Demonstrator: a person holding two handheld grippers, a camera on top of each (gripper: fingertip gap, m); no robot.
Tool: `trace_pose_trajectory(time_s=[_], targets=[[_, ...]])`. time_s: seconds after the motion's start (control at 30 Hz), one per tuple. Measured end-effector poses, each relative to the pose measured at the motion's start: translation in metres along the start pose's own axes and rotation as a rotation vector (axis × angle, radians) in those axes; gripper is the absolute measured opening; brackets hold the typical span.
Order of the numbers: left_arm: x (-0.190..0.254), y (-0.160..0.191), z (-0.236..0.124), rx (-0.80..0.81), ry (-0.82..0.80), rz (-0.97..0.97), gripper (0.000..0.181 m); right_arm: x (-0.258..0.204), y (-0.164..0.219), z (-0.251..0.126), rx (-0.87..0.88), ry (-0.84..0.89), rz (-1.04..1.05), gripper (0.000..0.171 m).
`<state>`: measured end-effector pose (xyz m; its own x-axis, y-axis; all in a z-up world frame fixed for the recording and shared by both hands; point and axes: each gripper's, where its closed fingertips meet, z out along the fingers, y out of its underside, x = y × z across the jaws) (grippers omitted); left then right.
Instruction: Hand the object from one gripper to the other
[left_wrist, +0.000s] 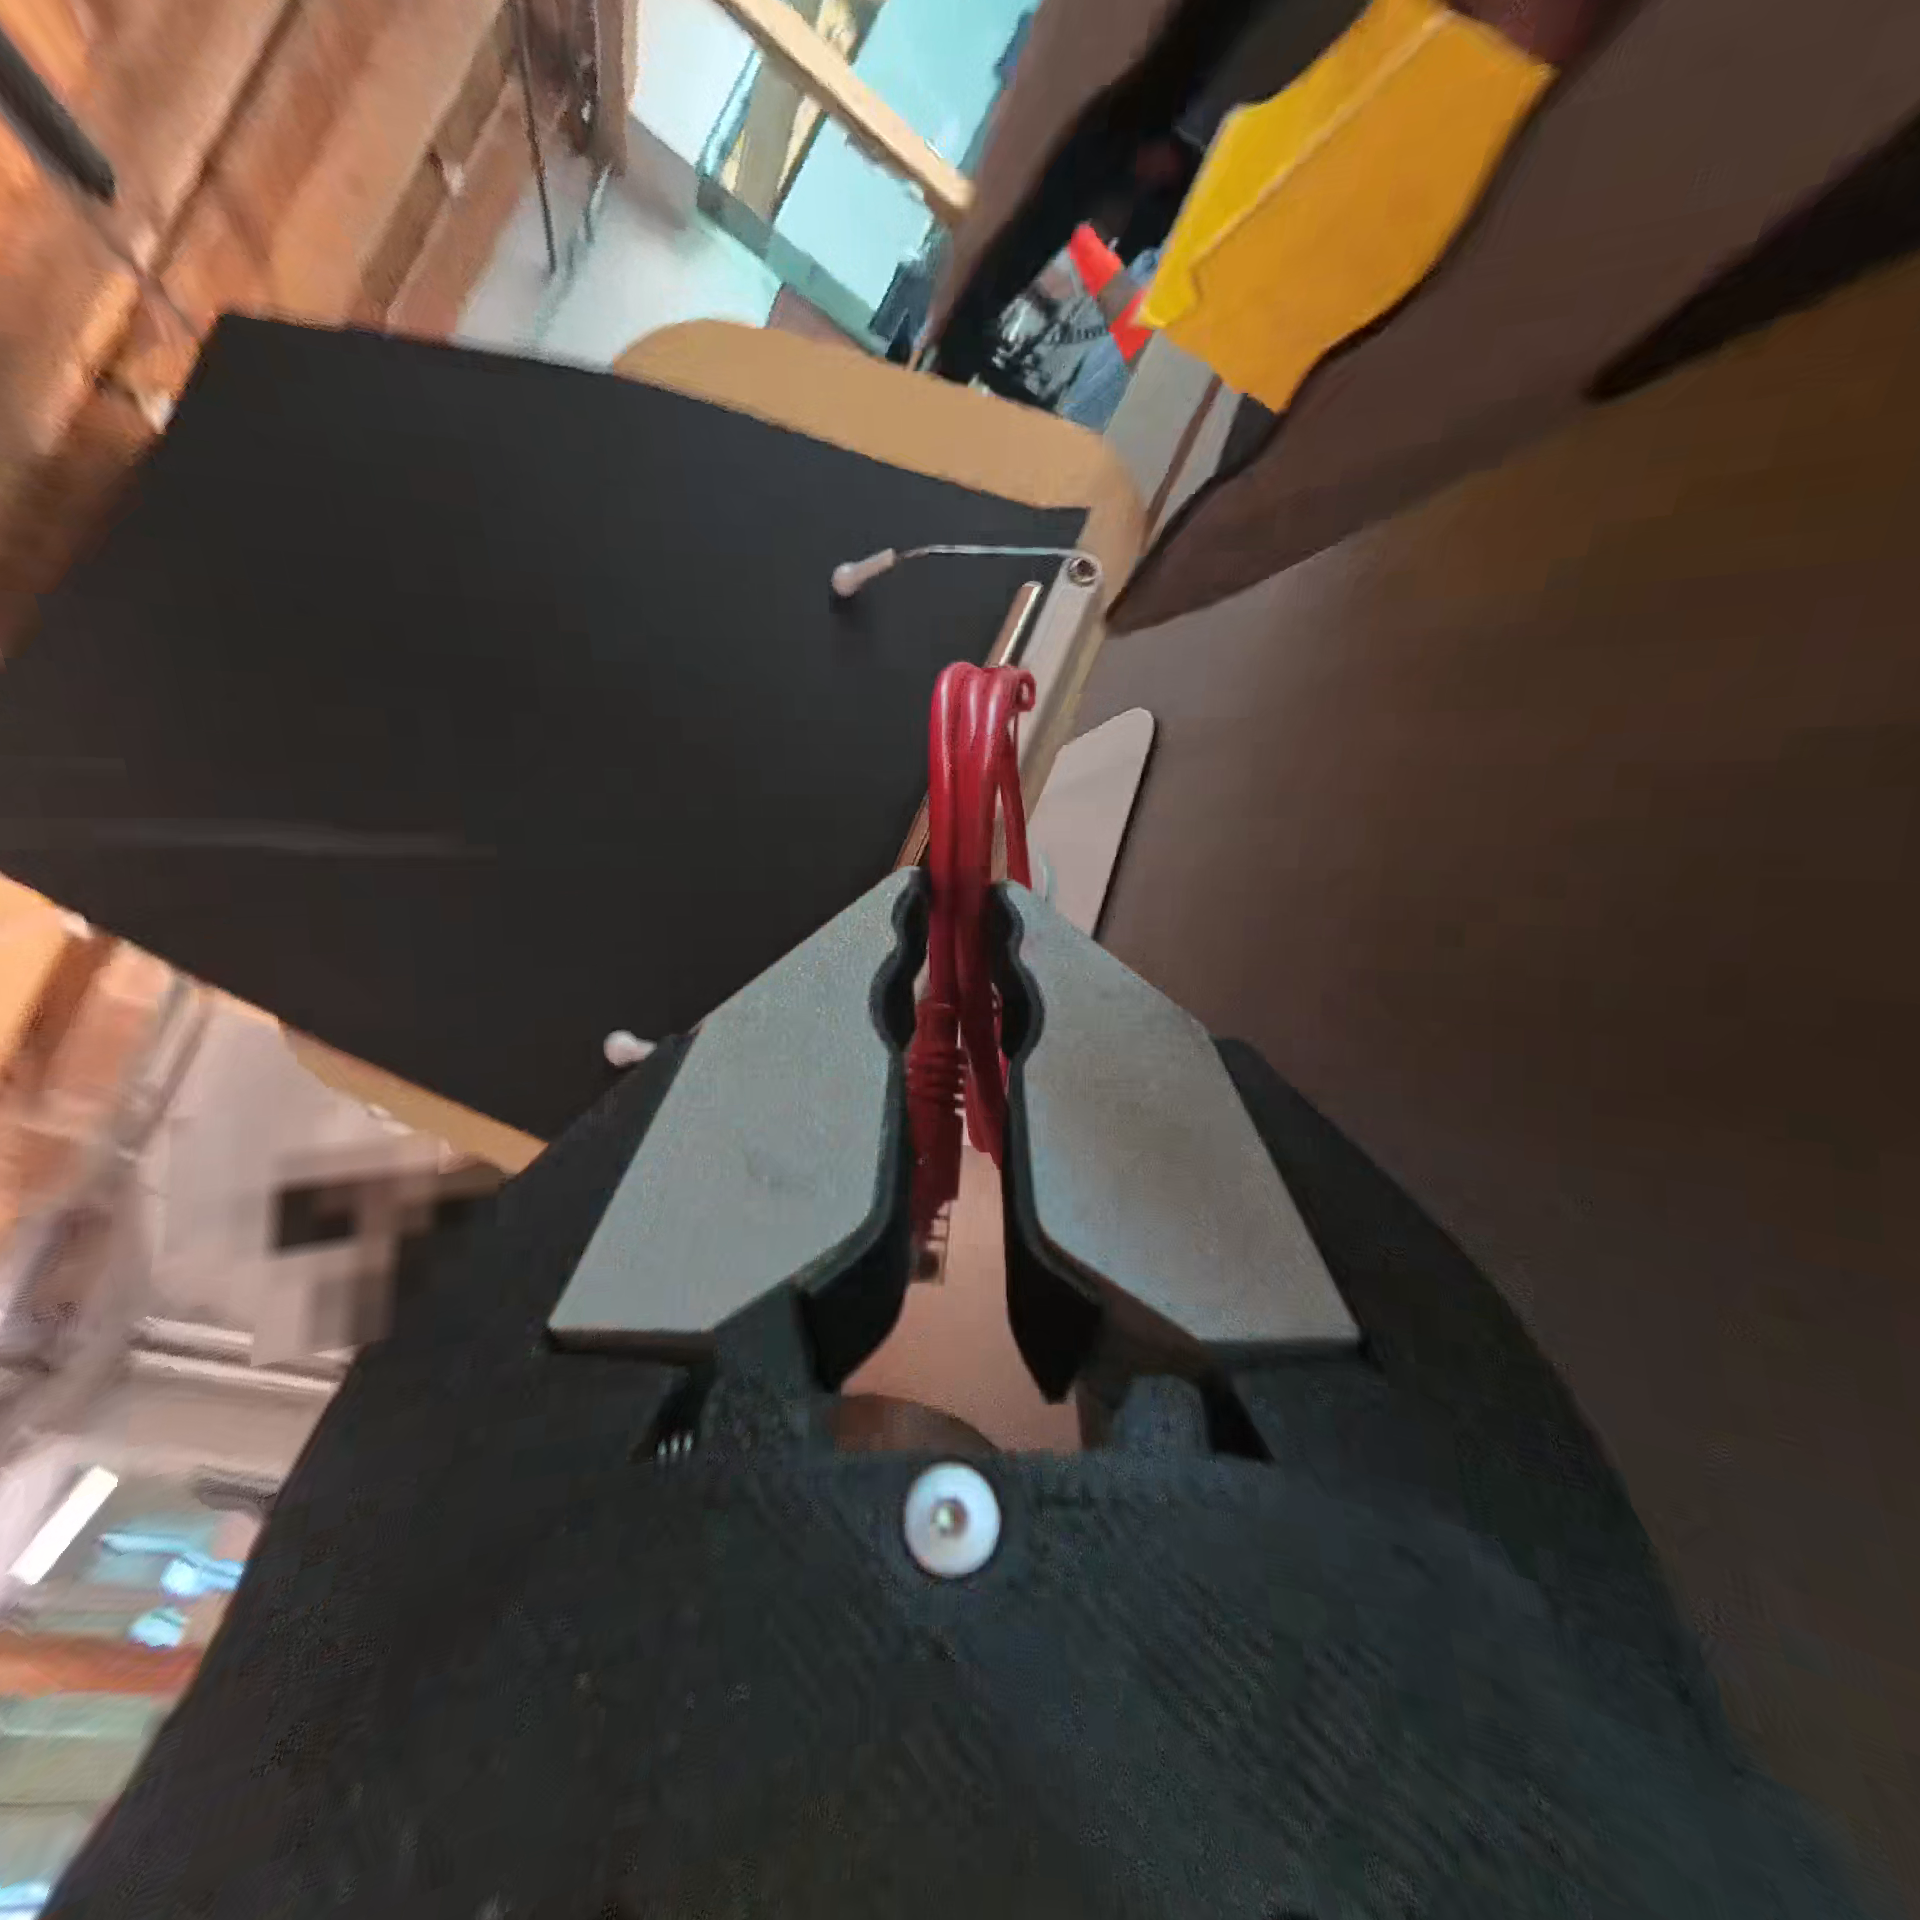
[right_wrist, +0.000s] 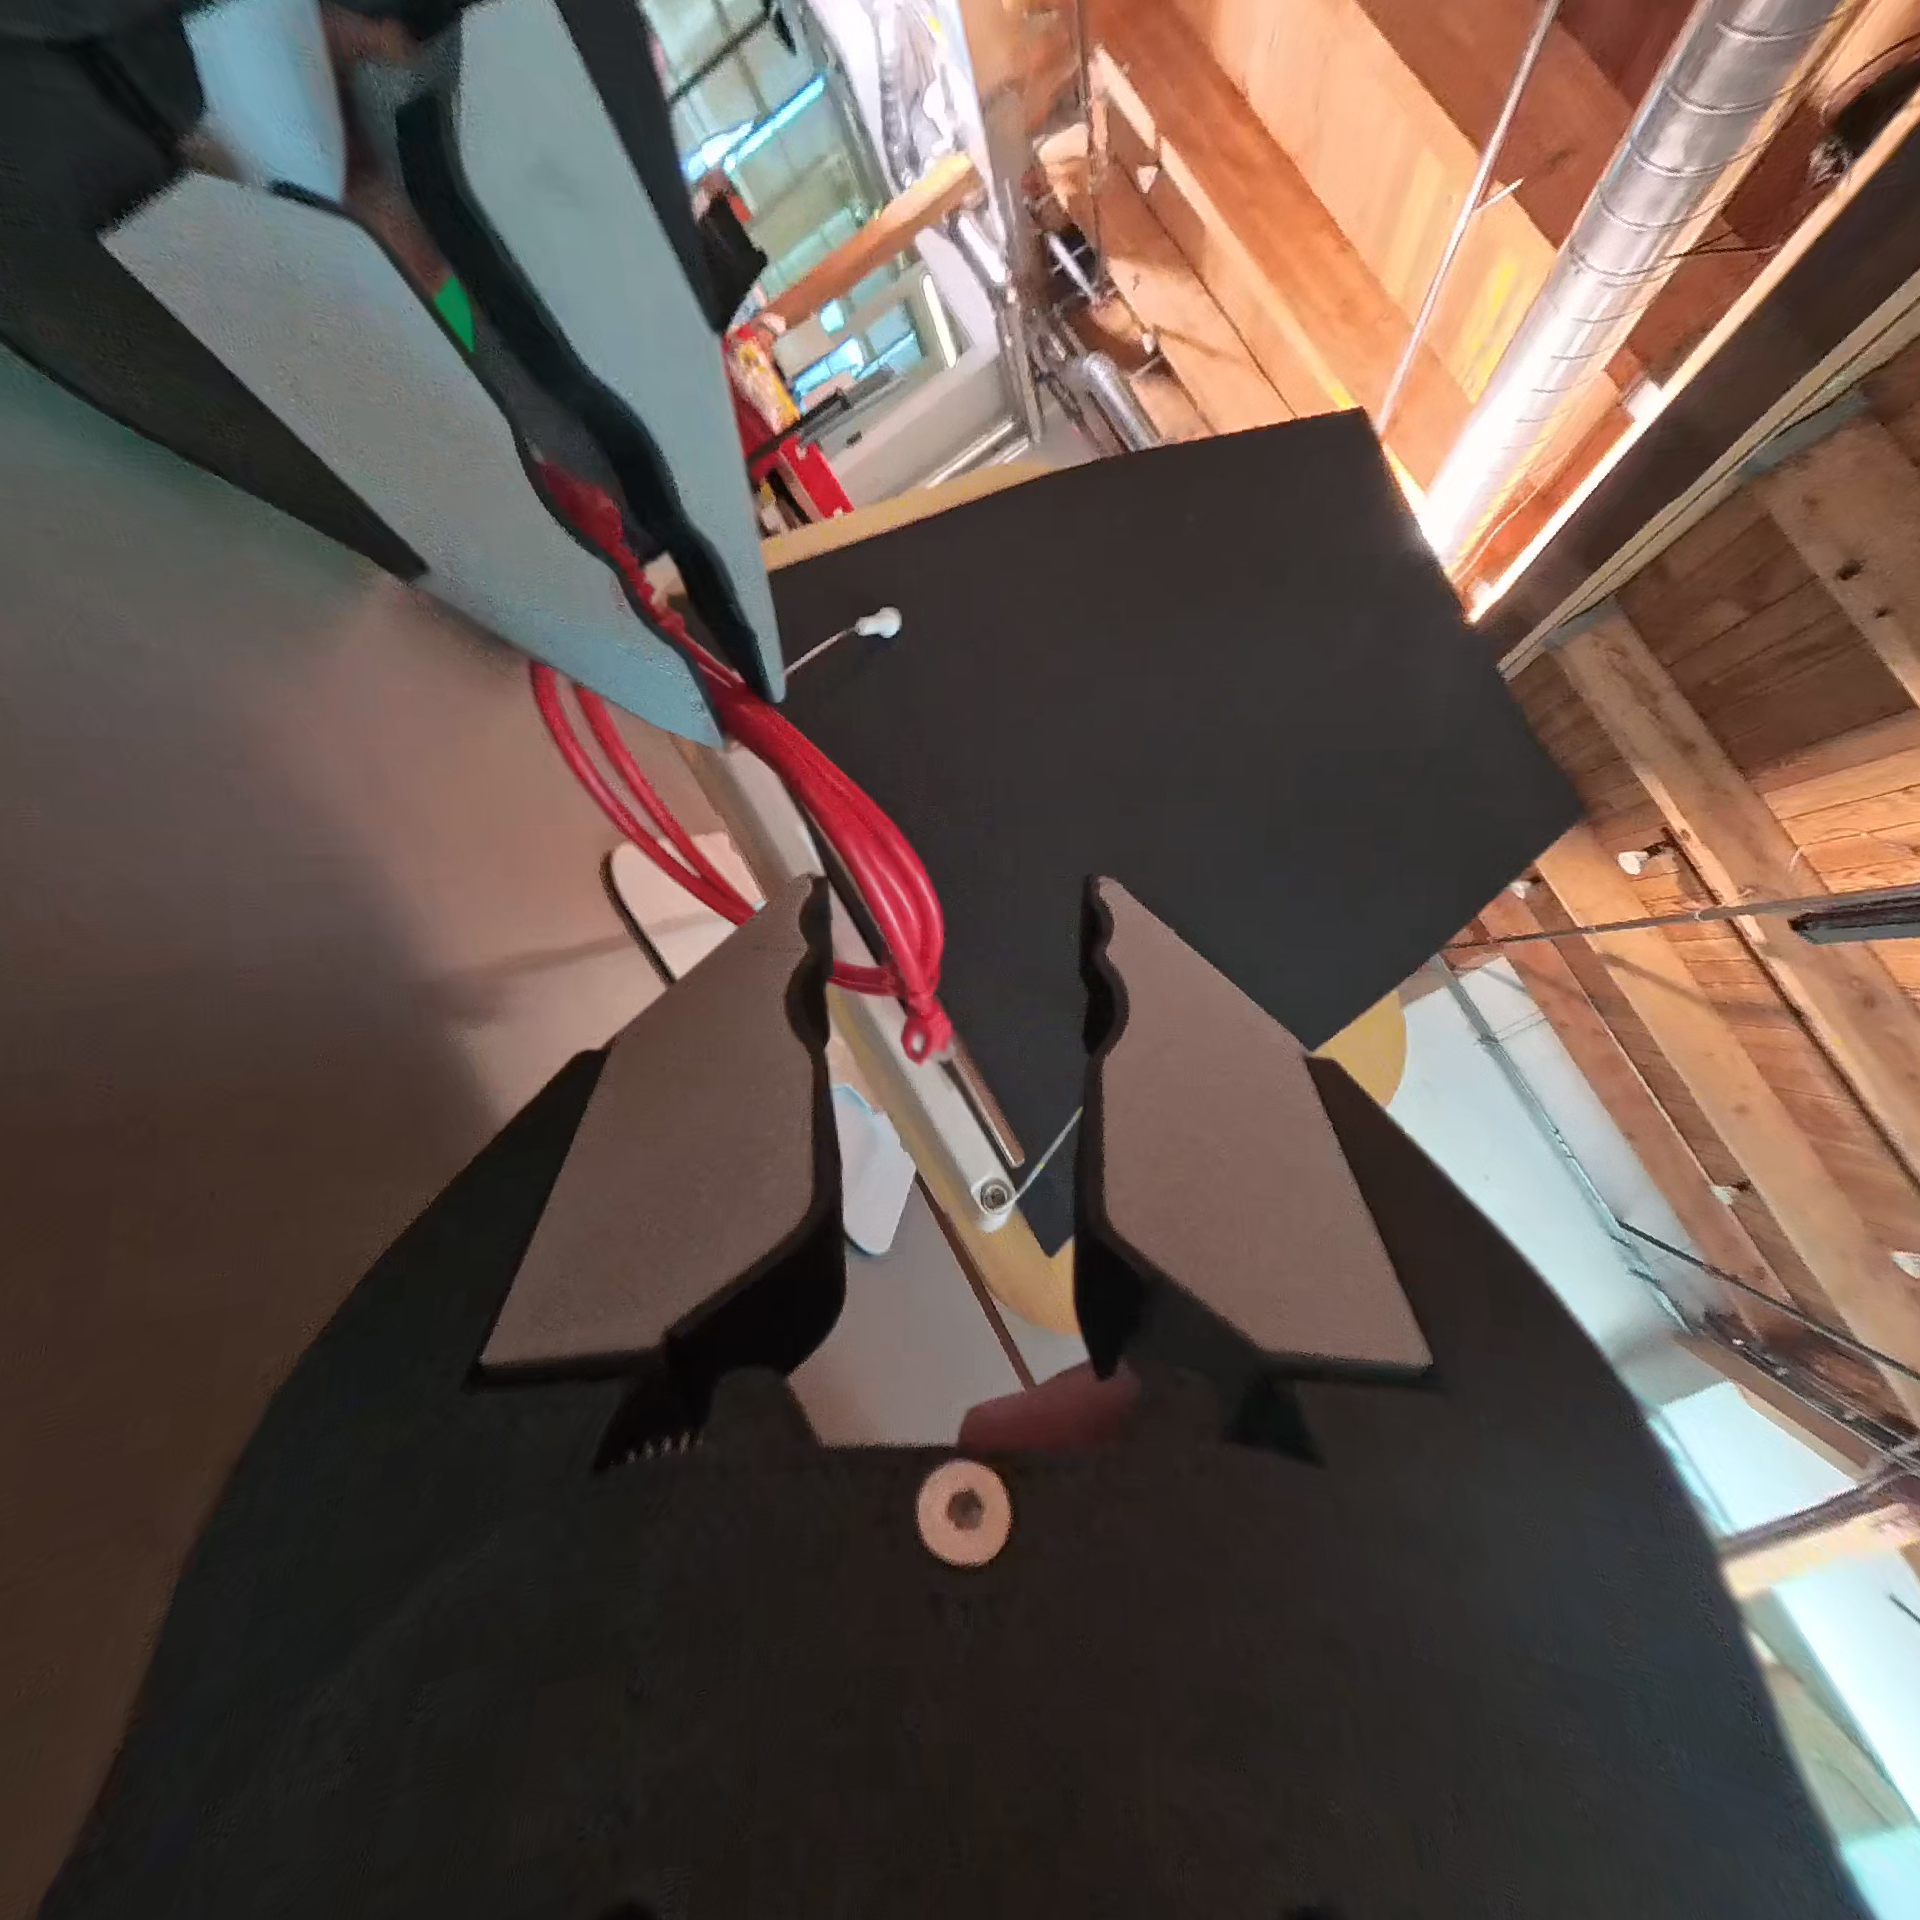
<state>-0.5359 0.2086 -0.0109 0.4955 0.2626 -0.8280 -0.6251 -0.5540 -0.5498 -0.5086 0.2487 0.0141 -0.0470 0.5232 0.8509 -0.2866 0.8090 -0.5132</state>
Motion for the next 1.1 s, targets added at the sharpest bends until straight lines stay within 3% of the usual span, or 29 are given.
trace_pose_trajectory(time_s=[0.03, 0.13, 0.2, 0.27, 0.43, 0.53, 0.63, 0.77, 0.93, 1.1], targets=[[0.006, -0.006, -0.001, 0.024, 0.01, 0.056, 0.009, -0.005, 0.003, 0.002, -0.017, -0.017, -0.025, 0.046], [0.017, -0.026, -0.009, 0.119, 0.025, 0.157, 0.008, -0.022, 0.01, 0.005, -0.047, -0.068, -0.096, 0.044], [0.022, -0.031, -0.012, 0.145, 0.048, 0.192, 0.007, -0.017, 0.012, 0.006, -0.059, -0.024, -0.119, 0.018], [0.023, -0.031, -0.012, 0.147, 0.049, 0.186, 0.007, -0.017, 0.017, 0.008, -0.096, -0.044, -0.103, 0.013], [-0.012, -0.05, -0.023, 0.284, -0.021, -0.21, 0.008, 0.005, 0.034, 0.012, -0.206, 0.013, 0.21, 0.004], [-0.033, -0.056, -0.037, 0.357, -0.075, -0.291, 0.012, 0.019, 0.046, 0.011, -0.236, 0.03, 0.508, 0.003], [-0.021, -0.067, -0.045, 0.412, -0.028, -0.21, 0.013, 0.028, 0.058, 0.009, -0.259, 0.029, 0.748, 0.003], [0.025, -0.066, -0.032, 0.303, 0.078, 0.064, 0.022, 0.029, 0.075, 0.006, -0.332, 0.004, 0.921, 0.003], [0.046, -0.049, -0.009, 0.163, -0.01, 0.352, 0.036, 0.01, 0.078, 0.005, -0.401, -0.133, 1.069, 0.003], [0.053, -0.021, 0.008, 0.02, 0.009, 0.392, 0.04, 0.001, 0.078, 0.001, -0.443, -0.211, 1.106, 0.004]])
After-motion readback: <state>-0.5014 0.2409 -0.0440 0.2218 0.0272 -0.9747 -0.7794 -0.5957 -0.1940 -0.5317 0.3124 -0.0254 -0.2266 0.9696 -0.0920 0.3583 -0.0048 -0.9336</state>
